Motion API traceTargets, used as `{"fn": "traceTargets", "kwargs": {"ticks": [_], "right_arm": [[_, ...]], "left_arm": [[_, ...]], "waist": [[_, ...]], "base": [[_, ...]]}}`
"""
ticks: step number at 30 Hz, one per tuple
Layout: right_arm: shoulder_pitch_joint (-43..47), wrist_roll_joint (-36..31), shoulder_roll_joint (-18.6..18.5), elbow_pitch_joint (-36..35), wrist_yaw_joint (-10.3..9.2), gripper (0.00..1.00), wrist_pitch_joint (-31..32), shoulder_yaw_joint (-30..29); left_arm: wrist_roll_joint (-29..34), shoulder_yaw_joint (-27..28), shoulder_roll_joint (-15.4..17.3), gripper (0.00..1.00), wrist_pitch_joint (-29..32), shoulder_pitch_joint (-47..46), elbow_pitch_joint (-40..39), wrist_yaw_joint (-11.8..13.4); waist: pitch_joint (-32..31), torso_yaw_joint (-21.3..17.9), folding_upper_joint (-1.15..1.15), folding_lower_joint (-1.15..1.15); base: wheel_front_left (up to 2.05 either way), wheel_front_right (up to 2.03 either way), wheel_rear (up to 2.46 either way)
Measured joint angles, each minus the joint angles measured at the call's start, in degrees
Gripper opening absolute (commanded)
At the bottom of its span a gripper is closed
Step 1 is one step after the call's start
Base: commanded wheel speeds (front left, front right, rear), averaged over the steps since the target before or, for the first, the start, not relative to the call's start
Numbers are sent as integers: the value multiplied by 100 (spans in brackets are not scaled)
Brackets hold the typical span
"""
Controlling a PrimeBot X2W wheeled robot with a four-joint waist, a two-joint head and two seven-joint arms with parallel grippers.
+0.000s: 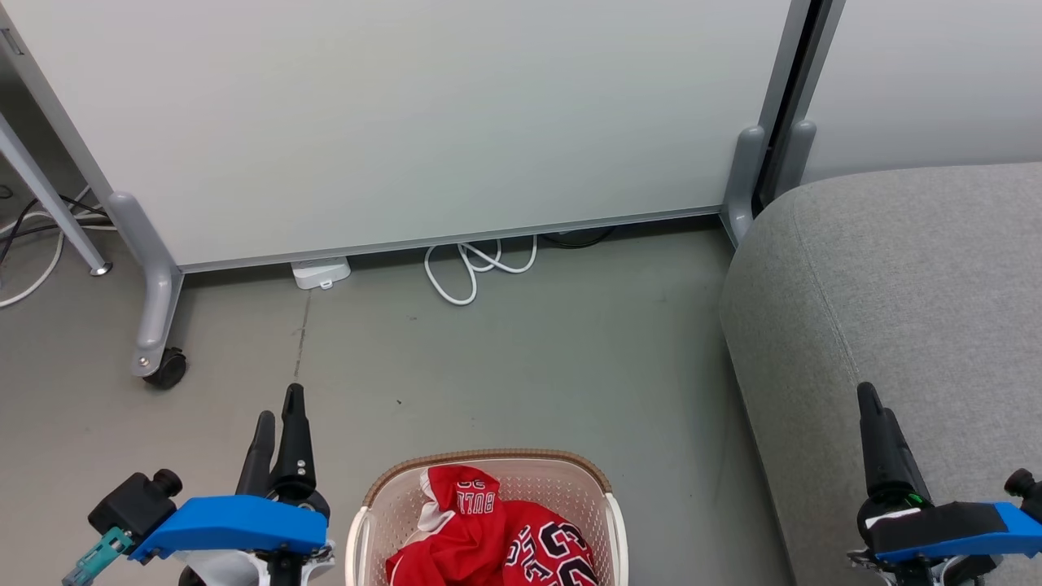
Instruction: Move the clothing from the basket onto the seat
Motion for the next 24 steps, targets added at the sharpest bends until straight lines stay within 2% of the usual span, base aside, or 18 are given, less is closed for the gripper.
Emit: {"fn": "traceTargets", "kwargs": {"ticks": [11, 24], "right_arm": [[58, -1112, -2, -81, 0, 100, -212, -32], [138, -2134, -9, -124, 5, 100, -430, -82]], "left_arm": [[1158, -301, 73, 100, -205, -40, 13, 22], [2111, -615, 126, 100, -432, -71, 24, 99]], "waist": [[3, 49, 0, 0], [-26, 102, 0, 0]], "base": [[0, 0, 0], [0, 0, 0]]}}
